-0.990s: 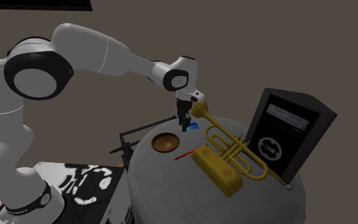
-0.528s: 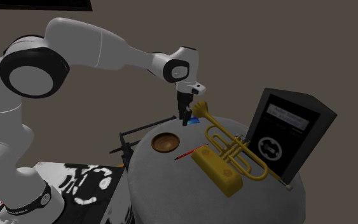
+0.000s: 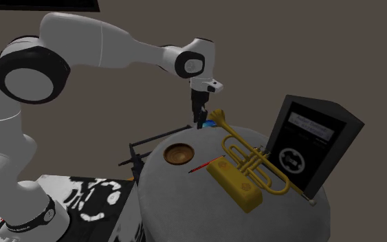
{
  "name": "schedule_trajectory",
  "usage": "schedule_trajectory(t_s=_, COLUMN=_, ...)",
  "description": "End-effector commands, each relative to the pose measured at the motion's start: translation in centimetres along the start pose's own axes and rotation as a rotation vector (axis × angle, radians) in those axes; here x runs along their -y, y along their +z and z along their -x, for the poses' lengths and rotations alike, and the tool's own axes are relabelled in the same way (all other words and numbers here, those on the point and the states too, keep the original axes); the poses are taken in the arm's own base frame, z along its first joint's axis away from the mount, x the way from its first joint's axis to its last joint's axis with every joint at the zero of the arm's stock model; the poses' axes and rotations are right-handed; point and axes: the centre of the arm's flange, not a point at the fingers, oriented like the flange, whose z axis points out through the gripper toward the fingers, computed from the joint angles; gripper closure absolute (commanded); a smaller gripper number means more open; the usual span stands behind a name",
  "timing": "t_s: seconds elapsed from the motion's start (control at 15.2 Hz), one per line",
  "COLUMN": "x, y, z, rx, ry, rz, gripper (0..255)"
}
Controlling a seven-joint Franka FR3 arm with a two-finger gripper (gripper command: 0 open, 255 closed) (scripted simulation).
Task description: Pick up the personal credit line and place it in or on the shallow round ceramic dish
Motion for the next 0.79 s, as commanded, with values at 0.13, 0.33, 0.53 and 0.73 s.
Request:
schedule_trajectory(t_s=0.13, x=-1.9, y=-0.2, z=3.5, rx=0.001, ry=0.000, rz=0.000, gripper=255)
schedule_trajectory(t_s=0.33, x=-3.8, y=-0.1, z=6.9, rx=0.001, ry=0.000, rz=0.000, gripper=255)
schedule_trajectory(t_s=0.53, x=-5.7, y=-0.1, z=10.4, rx=0.001, ry=0.000, rz=0.000, gripper=255)
schedule_trajectory(t_s=0.73, x=-7.6, y=-0.1, z=13.9, rx=0.001, ry=0.000, rz=0.000, gripper=255)
